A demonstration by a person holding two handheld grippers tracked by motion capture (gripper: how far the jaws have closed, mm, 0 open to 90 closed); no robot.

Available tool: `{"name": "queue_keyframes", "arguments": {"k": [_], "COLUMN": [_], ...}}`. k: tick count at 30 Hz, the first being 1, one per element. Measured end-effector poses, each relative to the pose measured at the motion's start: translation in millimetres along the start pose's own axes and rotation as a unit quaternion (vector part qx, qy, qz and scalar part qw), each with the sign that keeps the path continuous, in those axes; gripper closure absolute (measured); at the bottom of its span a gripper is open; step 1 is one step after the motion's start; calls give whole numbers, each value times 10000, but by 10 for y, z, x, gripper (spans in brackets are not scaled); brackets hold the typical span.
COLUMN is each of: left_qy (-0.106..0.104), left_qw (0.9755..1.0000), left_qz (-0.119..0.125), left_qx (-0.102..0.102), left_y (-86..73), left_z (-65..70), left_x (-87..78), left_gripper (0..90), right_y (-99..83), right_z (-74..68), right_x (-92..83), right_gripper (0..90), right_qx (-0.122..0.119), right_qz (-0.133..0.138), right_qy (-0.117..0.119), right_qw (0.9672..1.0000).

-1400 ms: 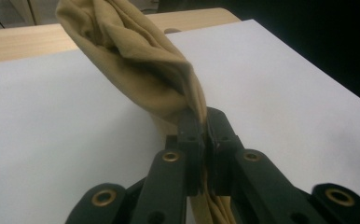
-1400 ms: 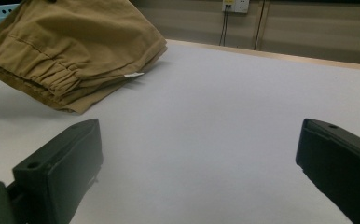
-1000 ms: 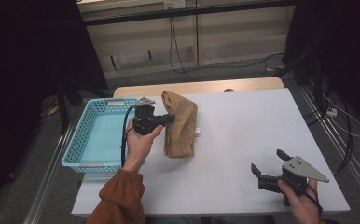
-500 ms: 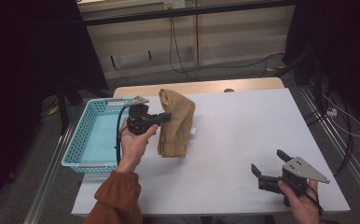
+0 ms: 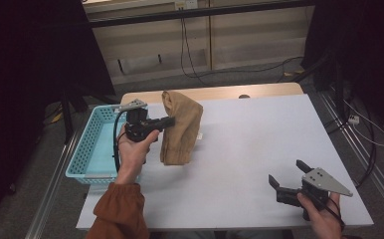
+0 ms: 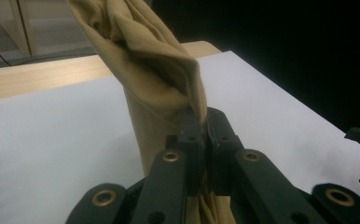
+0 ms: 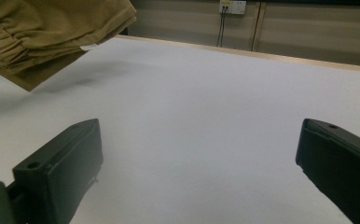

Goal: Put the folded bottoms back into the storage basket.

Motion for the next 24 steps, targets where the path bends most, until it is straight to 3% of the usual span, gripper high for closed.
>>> {"name": "queue_keyframes", "arguments": {"k": [8,15,24], "left_qy": [-126,-62,-6], "left_qw": [9999,9997,9996], "left_qz": [94,174,256], "left_qx": [13,133,144], "left_y": [98,152,191], "left_z": [-12,-8,-30], "left_x": [-155,-295,-458], "left_gripper": [863,864,864], "right_y": [-4,0,3], "right_z": [9,8,0], "right_x": [-2,-5,-9], "right_gripper": [4,3,4], "right_qx": [-2,4,2], "right_qz": [-4,6,17], "right_qy": [-30,-29,-10], "right_qw": [10000,10000,10000]}}
Point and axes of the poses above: each handheld gripper's, and its own axes: x roughly forward along the jaws, y roughly out of its top, z roughly to its right, the point moved 8 cm from there along x, roughly forward along the jaws, and after that the axes turned 12 degrees about -x, right-handed, at the moved point
